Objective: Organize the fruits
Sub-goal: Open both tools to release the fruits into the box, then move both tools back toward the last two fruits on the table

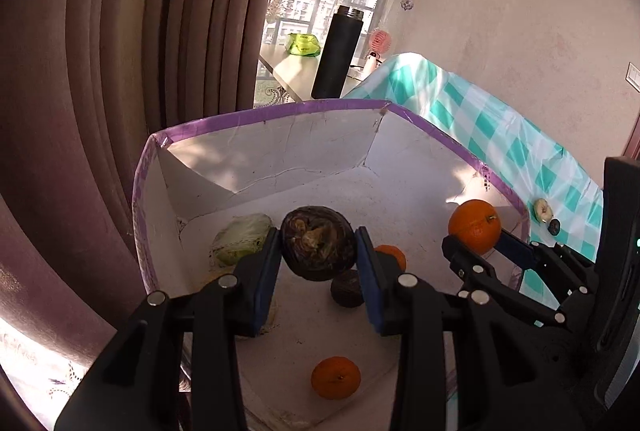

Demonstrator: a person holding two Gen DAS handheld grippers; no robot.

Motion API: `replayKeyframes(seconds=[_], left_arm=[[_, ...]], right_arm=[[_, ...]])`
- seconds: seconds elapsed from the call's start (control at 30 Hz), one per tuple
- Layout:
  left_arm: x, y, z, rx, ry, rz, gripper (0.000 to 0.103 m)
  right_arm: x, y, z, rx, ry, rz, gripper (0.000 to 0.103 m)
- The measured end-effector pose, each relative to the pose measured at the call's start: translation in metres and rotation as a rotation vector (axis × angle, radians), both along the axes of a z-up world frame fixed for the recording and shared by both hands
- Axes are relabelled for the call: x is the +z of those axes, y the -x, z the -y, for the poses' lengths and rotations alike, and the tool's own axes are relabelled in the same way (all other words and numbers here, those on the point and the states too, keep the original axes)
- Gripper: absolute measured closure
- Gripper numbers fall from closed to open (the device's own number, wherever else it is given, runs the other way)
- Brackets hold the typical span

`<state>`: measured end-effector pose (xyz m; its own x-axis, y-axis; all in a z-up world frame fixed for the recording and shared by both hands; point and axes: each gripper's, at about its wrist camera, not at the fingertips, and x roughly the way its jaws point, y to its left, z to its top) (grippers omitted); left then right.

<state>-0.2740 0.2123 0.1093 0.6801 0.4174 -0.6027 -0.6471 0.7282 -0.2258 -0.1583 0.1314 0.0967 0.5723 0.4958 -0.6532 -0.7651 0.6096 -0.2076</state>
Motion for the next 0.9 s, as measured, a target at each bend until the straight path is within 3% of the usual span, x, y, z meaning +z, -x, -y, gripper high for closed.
replayKeyframes(seconds=[0.23,0.37,0.47,0.5,0.53,0.6,0.7,0.9], left_arm=[[-0.003,-0.004,-0.012,0.012,0.023,-0.093,0.065],[-0.007,-0.007,-0.007,-0.027,0.01,-0.174,0.065],[-0.009,-0.008,-0.005,-0.029,-0.004,-0.188,0.064],[-0.009,-0.009,-0.004,-0.031,-0.006,-0.189,0.059],[-0.009,-0.01,-0.003,-0.04,-0.008,-0.185,0.043],[-0.008,-0.011,0.0,-0.075,0.002,-0.163,0.027],[-0.005,-0.01,0.003,-0.068,-0.012,-0.153,0.02],[-0.004,-0.01,0.002,-0.066,-0.013,-0.137,0.018]], right_arm=[[-0.017,-0.005,-0.027,0.01,0.18,-0.016,0.059],[-0.02,-0.007,-0.03,-0.003,0.233,-0.015,0.059],[-0.02,-0.008,-0.029,-0.01,0.237,-0.016,0.056],[-0.021,-0.007,-0.029,-0.008,0.236,-0.021,0.051],[-0.022,-0.007,-0.029,-0.002,0.232,-0.027,0.045],[-0.023,-0.006,-0.029,0.005,0.224,-0.036,0.037],[-0.022,-0.006,-0.028,0.009,0.21,-0.04,0.034],[-0.021,-0.003,-0.026,0.021,0.165,-0.04,0.029]])
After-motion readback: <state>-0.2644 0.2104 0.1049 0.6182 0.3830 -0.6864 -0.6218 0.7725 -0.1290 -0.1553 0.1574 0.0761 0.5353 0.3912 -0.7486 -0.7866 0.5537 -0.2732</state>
